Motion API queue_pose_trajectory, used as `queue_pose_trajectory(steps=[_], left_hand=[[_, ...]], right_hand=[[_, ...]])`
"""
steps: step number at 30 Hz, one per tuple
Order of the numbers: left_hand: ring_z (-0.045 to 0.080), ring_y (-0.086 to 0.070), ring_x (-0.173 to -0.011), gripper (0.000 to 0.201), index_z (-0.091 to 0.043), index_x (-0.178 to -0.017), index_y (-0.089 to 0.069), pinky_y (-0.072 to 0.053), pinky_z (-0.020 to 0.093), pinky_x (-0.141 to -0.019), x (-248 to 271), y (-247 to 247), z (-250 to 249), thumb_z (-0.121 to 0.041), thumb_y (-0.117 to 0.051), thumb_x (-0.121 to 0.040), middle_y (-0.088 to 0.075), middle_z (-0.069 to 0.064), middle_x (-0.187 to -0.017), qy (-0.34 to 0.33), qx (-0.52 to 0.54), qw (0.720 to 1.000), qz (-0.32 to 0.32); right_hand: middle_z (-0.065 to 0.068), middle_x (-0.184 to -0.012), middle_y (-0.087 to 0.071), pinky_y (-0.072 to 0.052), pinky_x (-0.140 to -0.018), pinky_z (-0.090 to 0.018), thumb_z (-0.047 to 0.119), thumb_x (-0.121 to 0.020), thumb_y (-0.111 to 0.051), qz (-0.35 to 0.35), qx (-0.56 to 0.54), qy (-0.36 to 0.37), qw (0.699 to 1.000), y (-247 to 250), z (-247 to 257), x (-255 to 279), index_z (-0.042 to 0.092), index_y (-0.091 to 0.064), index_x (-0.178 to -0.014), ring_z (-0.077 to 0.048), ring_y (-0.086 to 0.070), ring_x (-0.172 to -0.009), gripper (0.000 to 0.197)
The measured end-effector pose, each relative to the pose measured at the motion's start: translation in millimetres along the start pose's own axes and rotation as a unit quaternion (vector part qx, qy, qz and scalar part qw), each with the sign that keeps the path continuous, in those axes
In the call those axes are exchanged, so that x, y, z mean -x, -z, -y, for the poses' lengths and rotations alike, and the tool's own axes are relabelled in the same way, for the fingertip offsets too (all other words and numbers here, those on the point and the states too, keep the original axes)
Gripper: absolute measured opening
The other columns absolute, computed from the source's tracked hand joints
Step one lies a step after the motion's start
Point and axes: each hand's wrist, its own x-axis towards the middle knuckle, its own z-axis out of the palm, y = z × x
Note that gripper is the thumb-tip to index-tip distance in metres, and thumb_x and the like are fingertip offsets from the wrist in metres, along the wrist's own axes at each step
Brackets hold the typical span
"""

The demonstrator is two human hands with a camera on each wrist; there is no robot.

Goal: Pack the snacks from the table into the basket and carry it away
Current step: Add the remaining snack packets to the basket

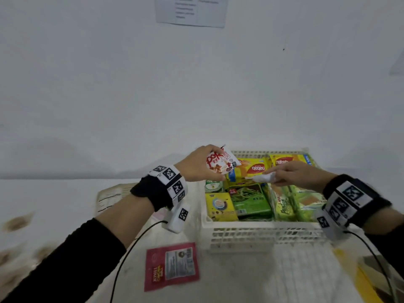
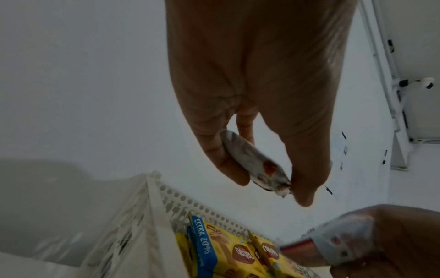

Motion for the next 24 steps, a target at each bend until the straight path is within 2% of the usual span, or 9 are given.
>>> queue_pose_trajectory(steps=[3, 5, 7, 10, 14, 17, 19, 21, 24], left_hand=[[0.016, -0.056, -0.105, 0.069, -0.024, -0.128, -0.045, -0.054, 0.03, -0.086, -7.8, -4.2, -1.6, -0.029, -0.083, -0.071, -0.049, 0.002, -0.125, 0.016, 0.001, 1.0, -0.022], [0.009, -0.057, -0.096, 0.065, -0.022, -0.13, -0.045, -0.051, 0.014, -0.074, -6.6, -5.6, -1.5, -0.027, -0.08, -0.075, -0.05, 0.0, -0.123, 0.025, 0.004, 0.999, -0.034], [0.003, -0.057, -0.091, 0.062, -0.023, -0.129, -0.045, -0.048, 0.008, -0.068, -2.4, -7.8, 1.7, -0.029, -0.078, -0.077, -0.052, -0.002, -0.121, 0.036, 0.004, 0.998, -0.042], [0.004, -0.059, -0.093, 0.06, -0.027, -0.129, -0.043, -0.05, 0.013, -0.073, 5.7, -10.0, 9.2, -0.031, -0.076, -0.079, -0.053, -0.003, -0.123, 0.054, 0.028, 0.997, -0.05], [0.015, -0.063, -0.101, 0.065, -0.03, -0.131, -0.036, -0.055, 0.03, -0.088, 11.5, -11.2, 16.5, -0.027, -0.076, -0.08, -0.051, 0.001, -0.126, 0.076, 0.055, 0.995, -0.03], [0.013, -0.064, -0.099, 0.078, -0.025, -0.139, -0.028, -0.055, 0.024, -0.084, 8.8, -7.1, 16.4, -0.026, -0.077, -0.079, -0.048, 0.001, -0.13, 0.082, 0.049, 0.995, -0.019], [0.012, -0.062, -0.1, 0.082, -0.022, -0.142, -0.027, -0.054, 0.018, -0.081, 4.1, -3.7, 14.0, -0.026, -0.078, -0.078, -0.047, 0.0, -0.131, 0.082, 0.032, 0.996, -0.016], [0.011, -0.06, -0.102, 0.083, -0.02, -0.143, -0.028, -0.051, 0.014, -0.08, -0.7, -1.3, 10.5, -0.029, -0.078, -0.078, -0.048, -0.001, -0.129, 0.078, 0.009, 0.997, -0.018], [0.011, -0.058, -0.104, 0.083, -0.02, -0.144, -0.028, -0.049, 0.013, -0.081, -5.1, -0.7, 7.2, -0.032, -0.077, -0.078, -0.049, -0.003, -0.126, 0.073, -0.003, 0.997, -0.013]], right_hand=[[0.008, -0.131, -0.055, -0.038, -0.106, -0.036, 0.041, -0.093, -0.055, 0.068, 0.176, 0.022, 0.982, 1.9, 1.0, -15.9, 0.032, -0.064, -0.12, -0.011, -0.05, -0.121, 0.03], [0.009, -0.137, -0.051, -0.036, -0.109, -0.037, 0.045, -0.091, -0.058, 0.098, 0.204, 0.042, 0.973, -6.4, 4.7, -28.9, 0.033, -0.064, -0.122, -0.012, -0.046, -0.126, 0.034], [0.007, -0.129, -0.056, -0.04, -0.105, -0.038, 0.045, -0.087, -0.063, 0.109, 0.194, 0.068, 0.973, -19.3, 9.7, -42.2, 0.035, -0.068, -0.115, -0.015, -0.052, -0.118, 0.029], [0.008, -0.117, -0.059, -0.04, -0.097, -0.033, 0.04, -0.085, -0.069, 0.152, 0.209, 0.082, 0.962, -38.1, 14.9, -59.3, 0.031, -0.071, -0.108, -0.014, -0.053, -0.108, 0.025], [0.012, -0.109, -0.056, -0.036, -0.09, -0.029, 0.04, -0.081, -0.072, 0.217, 0.289, 0.053, 0.931, -41.6, 13.1, -68.3, 0.029, -0.068, -0.101, -0.012, -0.051, -0.104, 0.023], [0.002, -0.109, -0.065, -0.046, -0.095, -0.039, 0.054, -0.077, -0.067, 0.26, 0.337, 0.043, 0.904, -26.5, 17.3, -68.4, 0.032, -0.073, -0.086, -0.019, -0.058, -0.101, 0.024], [-0.004, -0.11, -0.068, -0.049, -0.092, -0.042, 0.055, -0.084, -0.061, 0.271, 0.349, 0.035, 0.896, -16.4, 19.1, -70.2, 0.04, -0.073, -0.08, -0.022, -0.061, -0.099, 0.02], [0.003, -0.11, -0.065, -0.051, -0.083, -0.032, 0.037, -0.09, -0.062, 0.269, 0.363, 0.022, 0.892, -11.6, 15.8, -71.4, 0.034, -0.071, -0.095, -0.018, -0.06, -0.098, 0.012], [0.004, -0.124, -0.056, -0.046, -0.075, -0.021, 0.028, -0.087, -0.068, 0.272, 0.413, -0.014, 0.869, -20.4, 3.2, -74.1, 0.022, -0.061, -0.118, -0.014, -0.055, -0.103, 0.032]])
